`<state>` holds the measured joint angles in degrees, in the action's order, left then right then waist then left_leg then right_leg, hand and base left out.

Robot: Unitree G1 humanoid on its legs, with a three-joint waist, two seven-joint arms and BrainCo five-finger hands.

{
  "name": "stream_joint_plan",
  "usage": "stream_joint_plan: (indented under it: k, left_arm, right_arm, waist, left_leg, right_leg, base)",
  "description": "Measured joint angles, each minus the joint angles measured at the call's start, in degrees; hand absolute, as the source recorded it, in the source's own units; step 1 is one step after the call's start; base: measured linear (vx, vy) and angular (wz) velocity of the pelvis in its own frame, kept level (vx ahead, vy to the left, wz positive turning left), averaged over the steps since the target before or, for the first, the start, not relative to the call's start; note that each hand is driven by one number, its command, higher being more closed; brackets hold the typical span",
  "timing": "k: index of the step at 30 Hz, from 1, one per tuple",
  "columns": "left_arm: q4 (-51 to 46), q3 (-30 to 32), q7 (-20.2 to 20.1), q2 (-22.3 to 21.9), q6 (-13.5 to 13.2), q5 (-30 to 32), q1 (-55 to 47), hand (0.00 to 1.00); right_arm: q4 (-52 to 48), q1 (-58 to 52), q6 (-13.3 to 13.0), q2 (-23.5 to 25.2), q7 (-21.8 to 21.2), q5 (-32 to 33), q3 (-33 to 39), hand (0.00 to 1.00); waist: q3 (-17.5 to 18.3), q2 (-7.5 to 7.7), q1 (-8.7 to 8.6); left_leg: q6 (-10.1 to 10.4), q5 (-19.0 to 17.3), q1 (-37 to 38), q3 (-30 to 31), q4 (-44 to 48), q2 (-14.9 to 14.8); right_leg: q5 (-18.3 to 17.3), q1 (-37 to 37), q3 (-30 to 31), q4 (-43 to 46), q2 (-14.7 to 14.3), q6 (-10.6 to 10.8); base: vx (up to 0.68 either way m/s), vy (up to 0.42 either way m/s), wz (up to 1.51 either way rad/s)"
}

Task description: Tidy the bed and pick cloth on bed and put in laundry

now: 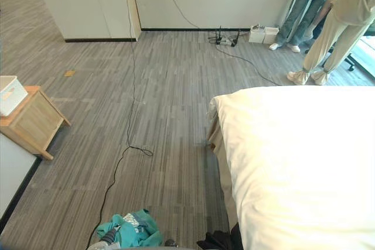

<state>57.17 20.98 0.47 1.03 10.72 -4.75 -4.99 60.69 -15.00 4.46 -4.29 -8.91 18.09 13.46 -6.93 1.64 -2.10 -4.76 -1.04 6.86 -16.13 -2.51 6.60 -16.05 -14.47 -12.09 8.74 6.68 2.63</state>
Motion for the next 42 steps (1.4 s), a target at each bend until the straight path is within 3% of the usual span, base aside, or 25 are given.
stream_joint_plan:
  k: [2,3,5,8,9,11,12,13,14,16,19,21,22,23,26,28,30,32,33,35,36,37,38,40,42]
  left_arm:
    - [-0.83,1.07,0.19,0.09,-0.43,0.98,0.00,1.00]
    - [-1.91,2.17,0.26,-0.29,-1.21,1.10,0.03,1.00]
    - [-3.67,1.91,0.57,-0.56,-2.93,1.04,0.42,1.00]
    - [-3.60,-0.77,0.21,0.70,-5.98,0.86,0.12,1.00]
    - [-3.42,-1.75,-0.21,0.96,-6.86,0.94,0.03,1.00]
    - [-3.30,-3.19,-0.33,0.97,-7.92,1.04,-1.32,1.00]
    - [-2.93,-4.49,-0.42,1.16,-8.47,1.06,-2.68,1.00]
    - [-2.57,-5.03,-0.45,1.46,-8.68,1.04,-3.08,1.00]
    - [-0.88,-5.91,-0.41,1.72,-8.60,1.29,-3.85,1.00]
    - [1.72,-8.18,-0.02,2.76,-8.62,2.04,-5.06,1.00]
    - [2.72,-10.14,0.33,3.94,-8.55,3.49,-4.61,1.00]
    - [2.87,-11.24,1.59,4.22,-8.89,8.19,-4.73,1.00]
    - [2.86,-12.62,2.05,5.01,-9.73,11.23,-5.19,1.00]
    - [2.83,-13.19,2.10,5.46,-9.95,11.81,-5.20,1.00]
    - [2.83,-16.70,2.41,6.89,-10.21,13.35,-5.50,1.00]
    - [2.83,-18.63,2.29,7.66,-10.12,13.11,-3.74,1.00]
    - [2.74,-18.68,2.00,7.46,-9.90,12.91,-1.74,1.00]
    - [2.59,-18.64,1.92,6.86,-9.85,12.89,-0.20,1.00]
    - [2.57,-18.58,1.93,6.52,-9.90,12.91,0.46,1.00]
    - [2.53,-17.70,2.03,6.31,-10.18,12.96,0.44,1.00]
    - [2.75,-16.42,2.22,5.12,-10.32,13.00,-0.31,1.00]
    - [2.74,-16.19,2.46,4.65,-10.51,13.03,-0.49,1.00]
    - [2.74,-16.19,2.57,4.17,-11.14,13.15,-0.31,1.00]
    - [2.68,-16.18,3.35,3.55,-11.46,13.25,-0.37,1.00]
    - [2.68,-14.51,4.64,2.92,-11.94,13.23,-0.66,1.00]
  right_arm:
    - [-0.02,0.11,-0.19,0.58,-0.42,0.86,0.77,1.00]
    - [-0.19,0.16,-0.23,0.70,-0.93,0.86,1.28,1.00]
    - [-1.33,0.62,-0.30,0.02,-1.92,0.82,0.93,1.00]
    - [-1.22,2.95,-0.55,-0.88,-2.08,0.64,0.50,1.00]
    - [-1.23,4.40,-0.76,-1.35,-2.08,0.22,0.62,1.00]
    - [-1.13,5.90,-2.00,-1.61,-2.09,-0.55,1.83,1.00]
    - [-1.18,6.26,-2.81,-1.91,-2.28,-1.24,1.79,1.00]
    - [-1.13,6.37,-3.02,-1.96,-2.29,-1.72,1.74,1.00]
    - [-0.80,6.60,-3.05,-1.81,-2.25,-2.08,1.56,1.00]
    - [0.65,8.32,-3.52,-1.67,-1.87,-2.53,1.63,1.00]
    - [1.05,8.92,-3.68,-0.89,-0.72,-2.54,1.85,1.00]
    - [1.37,9.12,-4.40,-0.59,0.75,-2.40,2.70,1.00]
    - [1.08,10.08,-5.62,-0.26,1.51,-1.54,3.57,1.00]
    - [1.11,10.23,-5.90,-0.26,1.82,-1.46,3.64,1.00]
    - [1.19,9.74,-6.55,-0.14,2.08,-1.36,3.39,1.00]
    - [0.91,8.90,-8.11,0.46,1.97,0.48,3.25,1.00]
    - [0.92,6.95,-8.49,1.17,2.01,1.88,3.98,1.00]
    - [-0.01,5.43,-8.45,1.67,2.18,4.28,4.41,1.00]
    - [-0.55,5.15,-8.45,1.73,2.17,4.88,4.43,1.00]
    - [-1.09,5.02,-8.31,2.19,2.25,4.82,4.46,1.00]
    - [-1.45,4.78,-8.16,1.81,2.36,4.78,4.83,1.00]
    - [-1.77,5.08,-8.14,1.65,2.43,4.75,5.28,1.00]
    - [-2.55,5.64,-8.19,1.69,2.50,4.73,6.15,1.00]
    - [-2.26,6.09,-8.10,1.35,2.75,4.85,6.70,1.00]
    - [-1.30,6.50,-7.46,0.96,3.21,4.82,7.22,1.00]
  waist:
    - [-0.40,0.17,-0.07]
    - [-0.63,0.03,0.18]
    - [-2.53,-1.73,1.98]
    - [-3.47,-2.15,3.14]
    - [-3.96,-2.79,3.05]
    - [-4.22,-3.76,2.93]
    - [-4.23,-4.42,2.92]
    - [-4.31,-4.38,2.95]
    - [-4.26,-3.74,3.36]
    - [-3.81,-3.44,3.21]
    - [-3.28,-2.37,3.14]
    - [-2.81,-1.83,4.05]
    - [-3.42,-0.64,4.06]
    - [-3.53,-0.28,4.02]
    - [-3.54,-0.12,2.27]
    - [-3.61,-0.52,0.89]
    - [-3.94,-0.84,-0.16]
    - [-4.21,-1.75,-0.62]
    - [-4.48,-2.15,-0.51]
    - [-4.63,-1.97,0.01]
    - [-4.99,-2.65,-0.23]
    - [-5.10,-3.30,-0.14]
    - [-5.38,-4.18,-0.03]
    - [-5.53,-4.99,-0.27]
    - [-5.42,-5.71,-0.18]
  left_leg:
    - [0.68,-3.60,-4.47,-1.40,10.64,-1.75]
    - [0.45,-5.83,-9.42,-3.51,21.73,-4.26]
    - [0.59,-6.66,-16.02,-4.34,39.15,-9.53]
    - [4.92,-6.87,-20.02,-3.70,48.96,-11.73]
    - [4.31,-11.34,-20.03,-1.91,45.69,-11.26]
    - [4.71,-10.46,-19.77,0.93,35.47,-11.24]
    - [5.35,-8.18,-19.23,2.95,26.87,-11.48]
    - [5.22,-4.98,-18.95,2.15,25.78,-11.80]
    - [3.52,-4.14,-17.80,0.85,24.70,-9.98]
    - [1.59,-8.50,-19.23,-0.70,27.94,-8.84]
    - [0.33,-10.49,-19.21,-0.64,28.69,-6.89]
    - [-0.62,-11.80,-16.44,-1.40,26.50,-5.79]
    - [-0.82,-12.51,-12.61,-1.81,24.24,-4.46]
    - [-0.82,-12.63,-10.69,-1.77,22.97,-4.02]
    - [-0.76,-12.59,-2.46,0.63,15.81,-3.18]
    - [-1.02,-12.44,1.45,3.83,11.97,-3.81]
    - [-0.90,-13.17,3.65,6.79,11.21,-4.88]
    - [0.76,-14.63,5.51,9.24,10.98,-6.74]
    - [2.14,-15.96,7.10,10.32,10.58,-7.85]
    - [5.05,-17.86,10.55,10.28,9.37,-8.86]
    - [6.92,-18.69,13.31,9.91,9.19,-10.75]
    - [8.14,-18.10,14.12,9.30,9.46,-11.71]
    - [10.77,-15.80,14.76,8.56,10.27,-12.86]
    - [11.06,-11.15,14.96,8.72,12.71,-14.17]
    - [11.18,-3.09,10.85,11.02,25.84,-16.33]
  right_leg:
    - [1.16,-0.07,-0.29,0.47,0.04,-0.44]
    - [2.03,-0.14,-1.52,0.42,-0.31,-0.86]
    - [1.29,-1.37,-2.90,0.72,-1.62,-0.96]
    - [-1.85,-3.62,-1.27,-0.79,-1.48,-2.12]
    - [-2.71,-4.36,-0.64,-0.68,-1.12,-2.38]
    - [-3.36,-4.21,0.57,-0.78,-0.42,-1.74]
    - [-4.12,-4.30,1.61,-0.84,-0.17,-0.81]
    - [-4.65,-4.61,2.06,-0.87,0.29,-0.31]
    - [-5.35,-5.07,2.95,-1.33,2.13,0.33]
    - [-3.92,-5.44,5.24,-1.82,2.95,0.97]
    - [-1.48,-2.60,6.16,3.69,4.60,3.70]
    - [-0.70,2.90,6.62,18.27,6.54,5.47]
    - [4.50,9.94,6.62,33.87,9.15,6.52]
    - [6.09,12.04,6.50,39.11,9.94,6.69]
    - [4.97,19.97,4.58,51.40,8.44,4.11]
    - [1.33,27.66,0.53,48.59,5.77,3.19]
    - [0.83,30.79,-2.12,39.68,4.41,1.76]
    - [3.33,32.14,-5.54,24.85,3.34,0.55]
    - [8.00,32.13,-8.48,12.64,2.90,0.46]
    - [12.98,32.24,-10.80,0.55,2.47,0.70]
    - [19.75,31.85,-10.92,2.37,1.62,-4.53]
    - [20.76,32.08,-10.82,4.49,1.22,-6.40]
    - [18.44,33.37,-10.81,10.45,1.29,-8.31]
    - [13.15,33.63,-11.54,16.63,1.31,-9.35]
    - [8.37,28.85,-11.90,15.79,-1.13,-9.68]
  base:
    - [0.09,-0.031,0.00]
    - [0.07,-0.041,0.25]
    - [0.01,-0.047,-0.02]
    - [0.00,-0.014,-0.29]
    - [0.03,0.052,-0.32]
    - [0.04,0.130,-0.32]
    - [0.05,0.180,-0.19]
    - [0.14,0.250,-0.25]
    - [0.21,0.243,-0.25]
    - [0.34,0.251,-0.12]
    - [0.25,0.155,0.18]
    - [0.28,0.132,-0.16]
    - [0.32,0.132,-0.20]
    - [0.27,0.095,-0.15]
    - [0.27,0.045,0.15]
    - [0.35,-0.029,0.52]
    - [0.46,-0.086,0.91]
    - [0.53,-0.123,0.83]
    - [0.48,-0.133,0.44]
    - [0.68,-0.205,0.33]
    - [0.73,-0.215,0.15]
    - [0.77,-0.242,0.09]
    - [0.76,-0.273,0.08]
    - [0.88,-0.360,0.05]
    - [0.68,-0.273,-0.10]
